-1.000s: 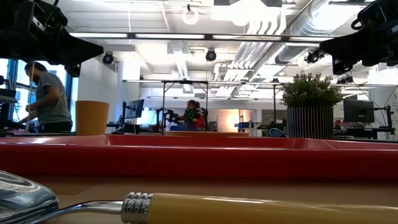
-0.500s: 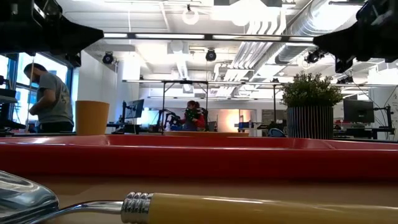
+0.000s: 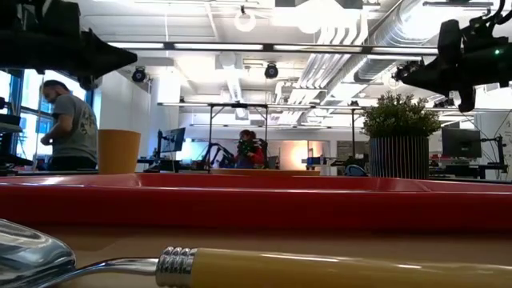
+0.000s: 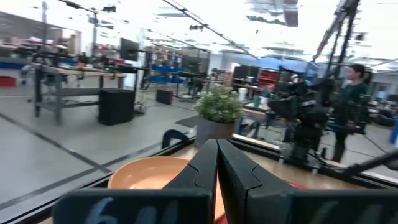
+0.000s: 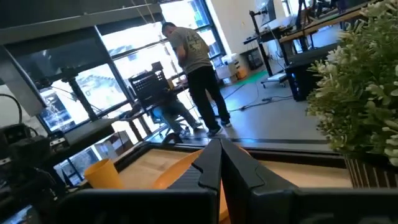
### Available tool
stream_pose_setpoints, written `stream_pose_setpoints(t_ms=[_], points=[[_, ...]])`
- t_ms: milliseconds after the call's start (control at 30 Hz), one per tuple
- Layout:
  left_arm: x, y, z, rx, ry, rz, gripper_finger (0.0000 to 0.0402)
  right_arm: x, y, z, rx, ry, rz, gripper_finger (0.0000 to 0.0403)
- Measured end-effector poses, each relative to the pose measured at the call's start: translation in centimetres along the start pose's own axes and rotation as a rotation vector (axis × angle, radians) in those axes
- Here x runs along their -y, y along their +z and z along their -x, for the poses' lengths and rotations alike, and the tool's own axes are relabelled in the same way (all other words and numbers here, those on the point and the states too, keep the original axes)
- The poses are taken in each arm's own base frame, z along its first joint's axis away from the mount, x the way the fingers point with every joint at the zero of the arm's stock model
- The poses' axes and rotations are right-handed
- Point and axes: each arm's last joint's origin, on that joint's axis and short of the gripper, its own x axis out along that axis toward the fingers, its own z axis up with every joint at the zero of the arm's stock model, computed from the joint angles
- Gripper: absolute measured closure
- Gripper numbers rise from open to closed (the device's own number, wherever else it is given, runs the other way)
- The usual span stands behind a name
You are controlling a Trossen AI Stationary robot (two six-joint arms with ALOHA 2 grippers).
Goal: Pick and place plate/cup/fork/spoon on tray
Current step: Put the orange plate on the red tray
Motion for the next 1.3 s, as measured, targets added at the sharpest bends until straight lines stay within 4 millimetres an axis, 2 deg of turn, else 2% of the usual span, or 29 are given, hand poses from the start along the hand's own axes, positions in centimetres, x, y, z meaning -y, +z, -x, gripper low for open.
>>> stream_pose_setpoints(t_ms=[100, 233, 333, 467, 667, 867, 1000, 1067, 1300], points=[[-0.1, 0.0, 0.0, -0.001, 0.034, 0.001, 0.0398, 0.0, 0.3, 0.0, 0.025, -0.036, 0.048, 0.0403], [-0.1, -0.4, 0.0, -0.035, 0.04, 0.023, 0.0398, 0.3, 1.0, 0.0, 0.089, -0.149, -0.014, 0.0403], [-0.1, -0.7, 0.0, -0.058, 0.037, 0.02, 0.0398, 0.2, 1.0, -0.2, 0.087, -0.093, -0.042, 0.0403], [-0.1, -0.5, 0.0, -0.047, 0.021, 0.005, 0.0398, -0.3, 0.3, -0.7, 0.014, 0.053, -0.076, 0.0403], [-0.4, -0.1, -0.1, -0.003, 0.075, 0.063, 0.0398, -0.4, -1.6, -1.8, -0.077, -0.06, -0.036, 0.0395], [-0.3, -0.5, -1.1, -0.024, 0.115, 0.152, 0.0396, -0.4, -2.6, -3.1, -0.094, -0.139, 0.006, 0.0357], [-0.1, -1.3, -2.5, -0.098, 0.171, 0.193, 0.0377, -0.2, -3.1, -3.8, -0.097, -0.187, 0.032, 0.0318], [0.1, -1.1, -3.6, -0.148, 0.198, 0.202, 0.0361, -0.1, -3.3, -4.1, -0.094, -0.206, 0.037, 0.03], [0.7, 1.3, -10.2, -0.389, 0.288, 0.087, 0.0295, 0.3, -4.1, -4.8, -0.12, -0.26, 0.091, 0.0255]])
